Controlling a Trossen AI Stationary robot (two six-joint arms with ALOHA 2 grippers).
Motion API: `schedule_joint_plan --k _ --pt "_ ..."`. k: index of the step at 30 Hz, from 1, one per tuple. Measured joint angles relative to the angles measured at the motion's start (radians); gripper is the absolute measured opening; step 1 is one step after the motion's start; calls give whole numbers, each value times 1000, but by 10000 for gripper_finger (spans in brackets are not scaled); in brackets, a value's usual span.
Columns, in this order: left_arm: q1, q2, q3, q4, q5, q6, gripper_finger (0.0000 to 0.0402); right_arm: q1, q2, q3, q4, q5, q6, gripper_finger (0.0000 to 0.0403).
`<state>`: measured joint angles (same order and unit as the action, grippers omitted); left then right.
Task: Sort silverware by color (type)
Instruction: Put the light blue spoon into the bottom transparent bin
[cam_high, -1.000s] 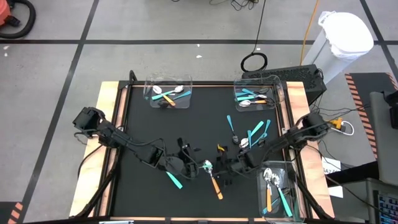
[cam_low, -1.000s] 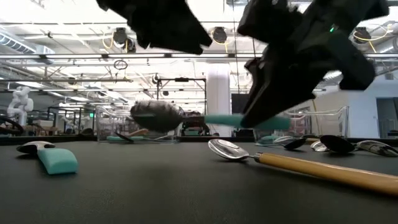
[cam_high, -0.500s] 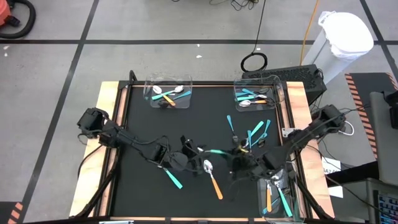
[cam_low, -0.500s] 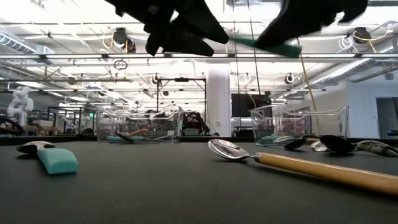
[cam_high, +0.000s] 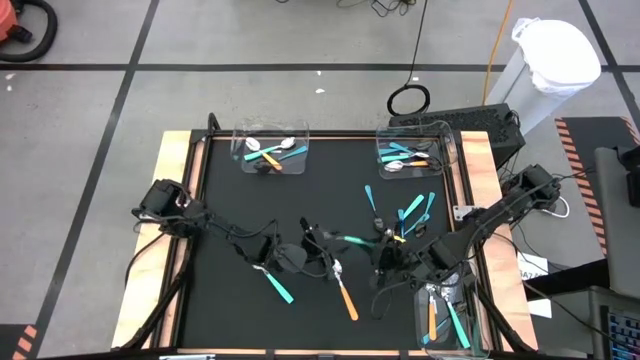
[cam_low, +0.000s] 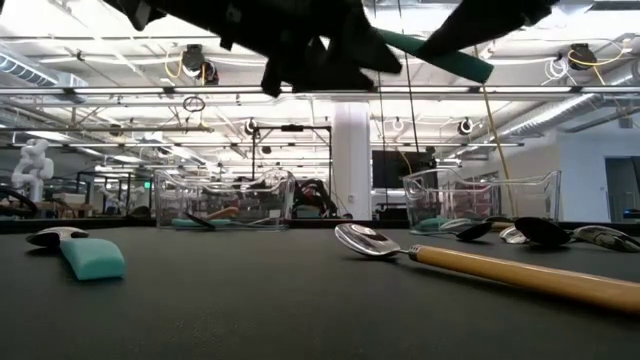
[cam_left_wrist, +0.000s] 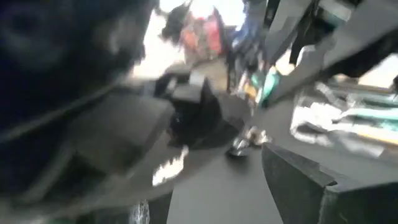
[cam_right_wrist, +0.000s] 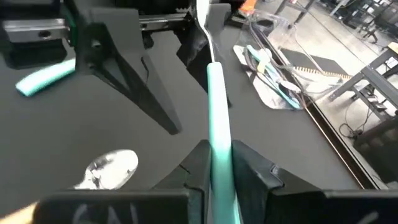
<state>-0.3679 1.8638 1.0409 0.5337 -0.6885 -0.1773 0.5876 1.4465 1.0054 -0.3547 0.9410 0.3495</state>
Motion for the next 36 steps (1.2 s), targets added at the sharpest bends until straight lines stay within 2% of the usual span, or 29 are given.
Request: schedule_joint_plan --k 2,7,11,16,18,22,24,28,33,36 --pt "1 0 0 -44 7 -23 230 16 -27 0 -105 -16 57 44" --pt "-11 1 -1 -181 9 -77 230 64 -131 0 -453 -297 234 44" --pt "-13 1 -1 -231 8 -86 230 116 -227 0 -624 -476 325 44" --pt "-13 1 -1 -210 8 -87 230 165 -336 0 -778 -740 361 44" --pt "-13 1 -1 -207 7 -87 230 190 -372 0 -825 -877 393 44" --pt "-14 1 -1 -206 7 -79 230 246 -433 0 -834 -1131 389 44" --pt "-14 0 -1 -206 10 -79 230 277 -456 0 -835 -1174 350 44" --pt "-14 0 -1 -206 27 -80 230 327 -474 0 -833 -1186 238 44" --pt "-17 0 -1 -206 36 -82 230 362 -427 0 -785 -1261 292 50" --pt "-19 0 -1 -207 41 -122 230 371 -386 0 -759 -1255 355 52"
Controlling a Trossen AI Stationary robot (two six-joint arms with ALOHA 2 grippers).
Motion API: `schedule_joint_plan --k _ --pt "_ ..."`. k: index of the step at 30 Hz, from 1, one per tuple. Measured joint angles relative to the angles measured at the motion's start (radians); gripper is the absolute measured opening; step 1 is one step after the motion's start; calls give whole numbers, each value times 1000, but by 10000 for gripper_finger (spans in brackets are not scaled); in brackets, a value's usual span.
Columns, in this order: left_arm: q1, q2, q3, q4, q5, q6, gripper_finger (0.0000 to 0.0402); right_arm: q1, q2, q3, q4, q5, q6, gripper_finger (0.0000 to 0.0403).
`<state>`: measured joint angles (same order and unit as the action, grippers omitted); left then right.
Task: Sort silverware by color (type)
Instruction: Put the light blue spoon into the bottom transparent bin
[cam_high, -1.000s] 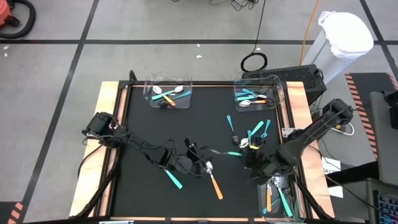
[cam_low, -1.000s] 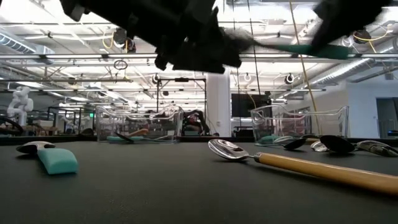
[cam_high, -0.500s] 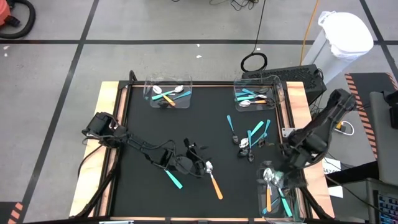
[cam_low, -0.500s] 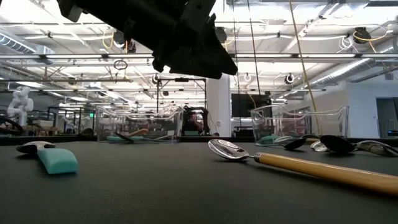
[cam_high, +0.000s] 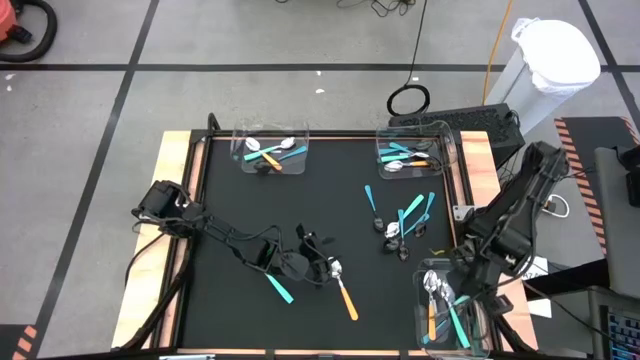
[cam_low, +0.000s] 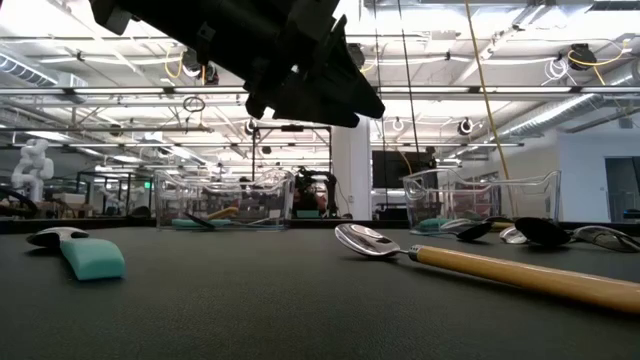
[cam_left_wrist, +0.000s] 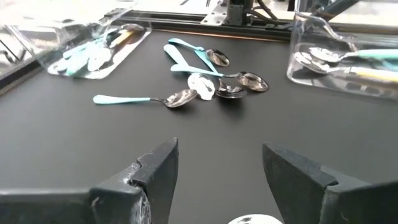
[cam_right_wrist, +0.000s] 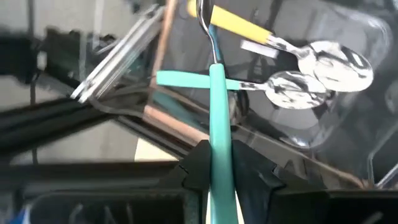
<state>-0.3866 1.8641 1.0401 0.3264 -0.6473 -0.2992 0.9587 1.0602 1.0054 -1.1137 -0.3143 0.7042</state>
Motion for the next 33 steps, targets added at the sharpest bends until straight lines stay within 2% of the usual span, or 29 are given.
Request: schedule_joint_plan --k 5,9,14,17,21,25,27,30,33 --pt "3 0 0 -5 1 -63 230 -3 53 0 -35 1 139 74" --pt "3 -5 0 -40 55 -86 230 -2 63 0 -68 3 215 105" --pt "7 -46 1 -137 107 -225 230 -3 60 0 -61 84 289 130" --pt "6 -80 0 -300 154 -358 230 -3 60 0 -30 188 337 129" --pt "3 -154 0 -648 317 -603 230 -3 60 0 63 390 377 124" --pt "-34 -215 0 -939 420 -831 230 -19 61 0 190 553 288 121" --pt "-57 -235 1 -1011 448 -751 230 -25 62 0 256 626 216 121" --pt "-101 -240 0 -1096 427 -448 230 -30 64 0 347 770 115 121" --pt "-140 -236 -22 -1079 414 -189 230 -30 68 0 405 914 27 121"
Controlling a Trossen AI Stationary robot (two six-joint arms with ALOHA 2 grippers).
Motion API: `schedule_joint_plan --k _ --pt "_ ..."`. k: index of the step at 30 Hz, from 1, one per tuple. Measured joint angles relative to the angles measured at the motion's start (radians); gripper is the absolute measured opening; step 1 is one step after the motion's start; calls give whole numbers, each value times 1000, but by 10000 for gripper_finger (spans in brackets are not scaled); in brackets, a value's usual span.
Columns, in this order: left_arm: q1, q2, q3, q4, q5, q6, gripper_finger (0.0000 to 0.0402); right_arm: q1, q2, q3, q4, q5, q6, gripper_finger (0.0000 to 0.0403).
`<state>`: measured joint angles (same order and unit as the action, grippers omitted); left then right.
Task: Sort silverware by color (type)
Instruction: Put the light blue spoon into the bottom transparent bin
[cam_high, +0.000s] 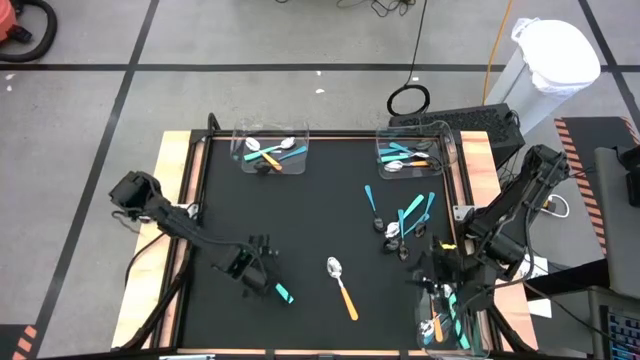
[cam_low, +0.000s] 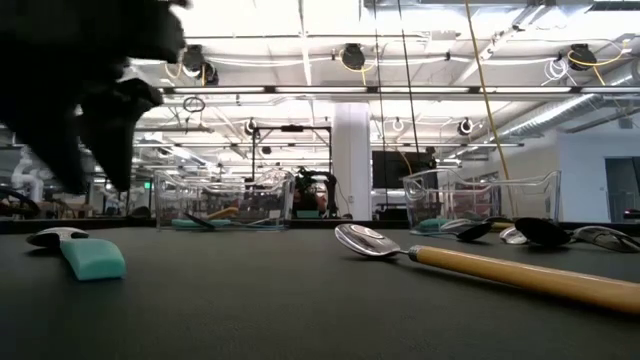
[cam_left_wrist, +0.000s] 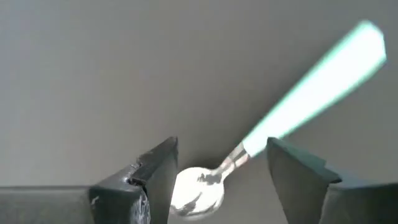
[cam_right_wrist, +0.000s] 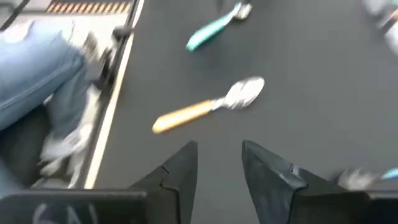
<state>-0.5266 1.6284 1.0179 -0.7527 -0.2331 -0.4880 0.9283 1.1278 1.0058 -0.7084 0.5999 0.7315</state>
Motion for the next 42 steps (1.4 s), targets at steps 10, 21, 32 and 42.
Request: schedule_joint_plan --k 10,21,32,42 --pt "-22 53 -65 20 43 183 230 -8 44 0 34 166 -40 121" --pt "-27 82 -95 110 47 95 64 -31 258 0 257 461 -37 121" --pt "-24 89 -59 328 -482 -342 16 -181 477 0 593 341 0 122" --pt "-23 176 -64 1086 -830 106 17 -263 568 0 888 474 -26 144"
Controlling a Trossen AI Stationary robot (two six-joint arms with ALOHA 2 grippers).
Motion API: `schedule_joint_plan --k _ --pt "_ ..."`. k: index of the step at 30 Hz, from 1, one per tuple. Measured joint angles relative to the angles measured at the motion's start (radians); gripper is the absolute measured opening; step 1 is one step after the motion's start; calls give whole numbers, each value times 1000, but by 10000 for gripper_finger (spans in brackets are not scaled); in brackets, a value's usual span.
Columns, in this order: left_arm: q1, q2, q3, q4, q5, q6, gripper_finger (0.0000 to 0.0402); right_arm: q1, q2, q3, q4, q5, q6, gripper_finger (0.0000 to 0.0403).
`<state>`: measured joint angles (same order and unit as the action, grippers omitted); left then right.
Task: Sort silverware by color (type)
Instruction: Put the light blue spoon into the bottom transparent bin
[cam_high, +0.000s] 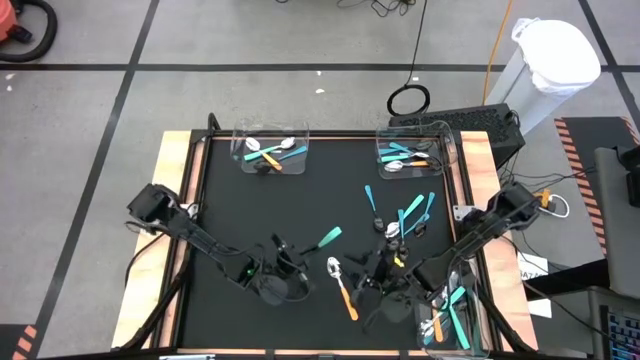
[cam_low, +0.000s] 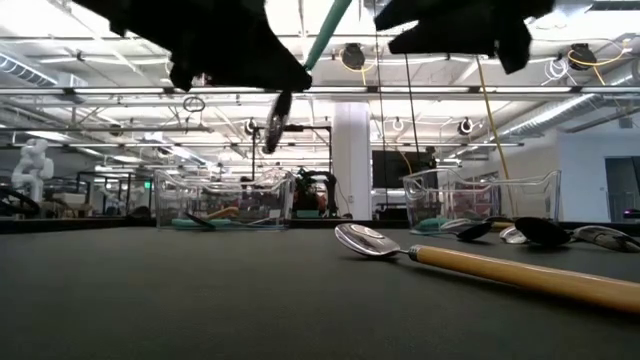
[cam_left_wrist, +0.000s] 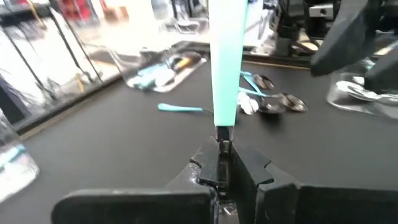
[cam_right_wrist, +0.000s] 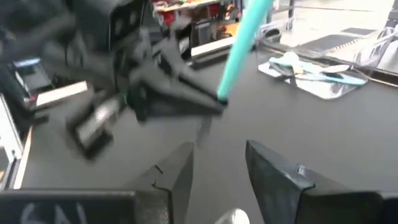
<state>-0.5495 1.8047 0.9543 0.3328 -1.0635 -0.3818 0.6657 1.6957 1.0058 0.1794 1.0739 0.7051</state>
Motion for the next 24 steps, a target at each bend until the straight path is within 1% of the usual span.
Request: schedule_joint_plan --k 2,5,7,11,14,17,20,24 --pt "1 36 0 83 -24 58 17 -17 -1 0 37 -3 -28 150" --pt "1 79 1 162 -33 113 17 -48 -3 0 112 -64 -105 161" --pt "0 105 6 186 -32 136 17 -68 -3 0 160 -106 -145 168" --pt "-3 125 11 186 -35 142 17 -103 -3 0 168 -108 -142 180" --pt "-14 125 12 205 -37 150 17 -126 -3 0 159 -105 -105 180" --pt "-25 125 12 265 -51 199 17 -144 -3 0 140 -105 -83 175" --pt "-27 125 12 318 -56 260 17 -157 -3 0 154 -113 -126 170" --pt "-28 125 13 315 -51 263 17 -174 -3 0 162 -181 -201 160"
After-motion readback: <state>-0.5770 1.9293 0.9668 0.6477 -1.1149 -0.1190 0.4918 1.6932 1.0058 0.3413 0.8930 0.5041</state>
